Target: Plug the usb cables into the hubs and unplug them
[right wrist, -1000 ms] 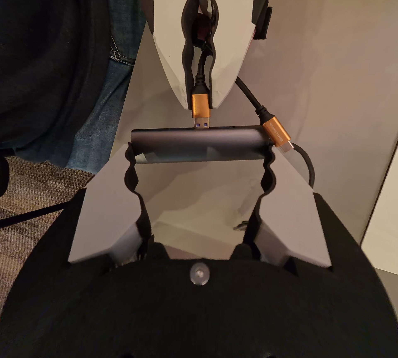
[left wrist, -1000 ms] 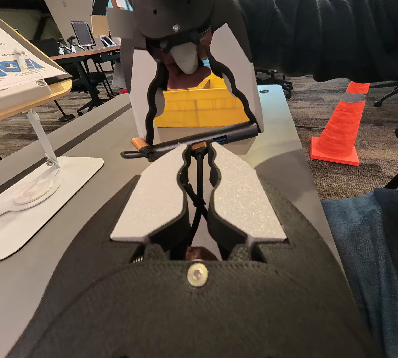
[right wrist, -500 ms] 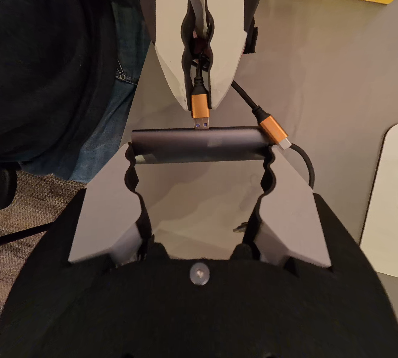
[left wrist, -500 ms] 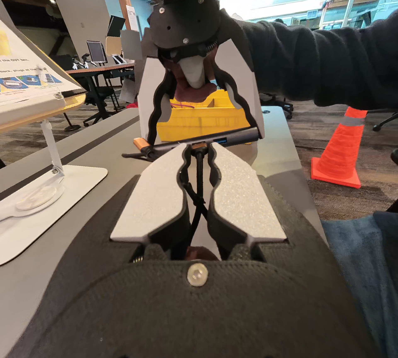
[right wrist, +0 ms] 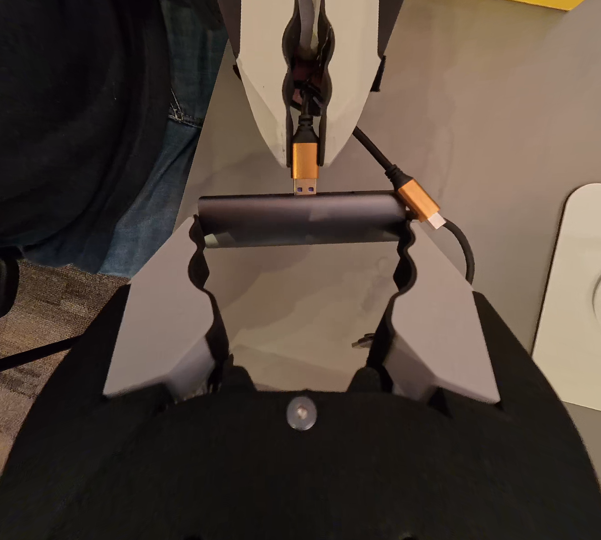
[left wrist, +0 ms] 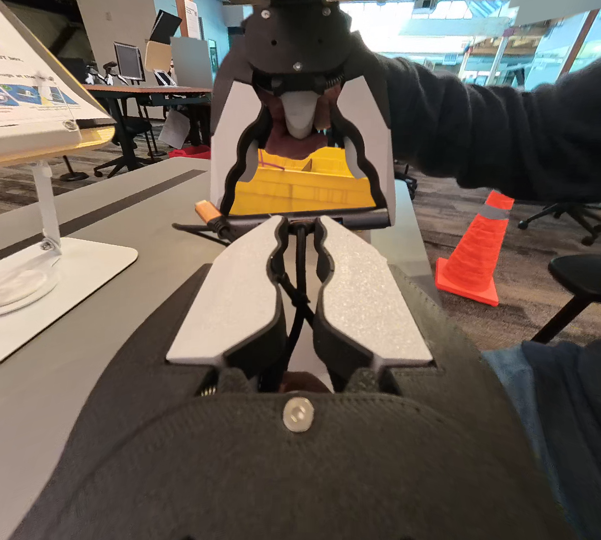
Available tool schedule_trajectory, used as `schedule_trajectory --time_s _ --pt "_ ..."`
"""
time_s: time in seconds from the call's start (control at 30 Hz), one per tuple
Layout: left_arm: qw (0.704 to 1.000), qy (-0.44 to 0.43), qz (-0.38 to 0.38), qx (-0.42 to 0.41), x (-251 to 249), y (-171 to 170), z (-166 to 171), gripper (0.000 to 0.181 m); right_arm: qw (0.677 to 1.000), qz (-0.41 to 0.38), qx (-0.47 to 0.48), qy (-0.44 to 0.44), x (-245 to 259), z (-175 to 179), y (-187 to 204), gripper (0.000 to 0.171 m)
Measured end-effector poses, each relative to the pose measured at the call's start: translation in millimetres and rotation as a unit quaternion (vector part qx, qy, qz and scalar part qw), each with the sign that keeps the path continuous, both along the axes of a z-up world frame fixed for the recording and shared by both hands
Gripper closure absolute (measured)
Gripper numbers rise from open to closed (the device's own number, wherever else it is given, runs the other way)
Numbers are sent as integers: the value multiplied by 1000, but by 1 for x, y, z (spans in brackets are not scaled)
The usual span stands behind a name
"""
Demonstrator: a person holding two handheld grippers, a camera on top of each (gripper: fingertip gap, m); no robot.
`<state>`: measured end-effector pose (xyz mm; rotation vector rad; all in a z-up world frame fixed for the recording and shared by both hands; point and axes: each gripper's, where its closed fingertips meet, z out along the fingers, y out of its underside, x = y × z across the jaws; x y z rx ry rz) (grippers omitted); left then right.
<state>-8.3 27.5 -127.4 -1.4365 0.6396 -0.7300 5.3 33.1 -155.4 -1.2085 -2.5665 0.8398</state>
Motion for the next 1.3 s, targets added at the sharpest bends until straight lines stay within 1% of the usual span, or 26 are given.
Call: schedule_trajectory --time_s 0.07,0.17,0.3,0.4,0.63,0.77,0.87,0.97,1.07,1.13,1.23,1.3 --pt "999 -31 -4 -11 -1 1 4 166 1000 -4 3 6 -1 3 1 55" --pt "998 -53 -1 -13 -1 3 7 166 1000 -10 4 8 -2 5 2 55" --pt "998 -66 4 4 -2 2 11 166 1000 -13 -16 15 -3 10 0 55" --pt "996 -88 -9 10 -4 -1 15 166 999 -13 -36 25 -4 15 -2 55" --pt "990 -142 -16 -2 -6 1 20 166 998 -17 -44 36 -7 18 -2 55" --pt "989 -150 -13 -4 -6 2 20 166 998 -21 -47 39 -7 17 -1 55" --pt "992 -125 -6 0 -5 2 18 166 998 -21 -43 39 -6 16 0 55" --pt "997 -73 3 0 -4 3 14 166 999 -21 -29 33 -5 13 1 55" --pt "998 -60 6 1 -5 3 14 166 999 -19 -21 32 -6 13 1 55" --pt "998 -70 8 0 -5 3 13 166 999 -20 -18 32 -7 13 2 55" --pt "999 -40 30 -6 -4 8 7 166 999 -30 13 19 -6 6 7 55" --pt "998 -40 40 -13 -4 9 6 166 999 -35 17 18 -6 6 9 55"
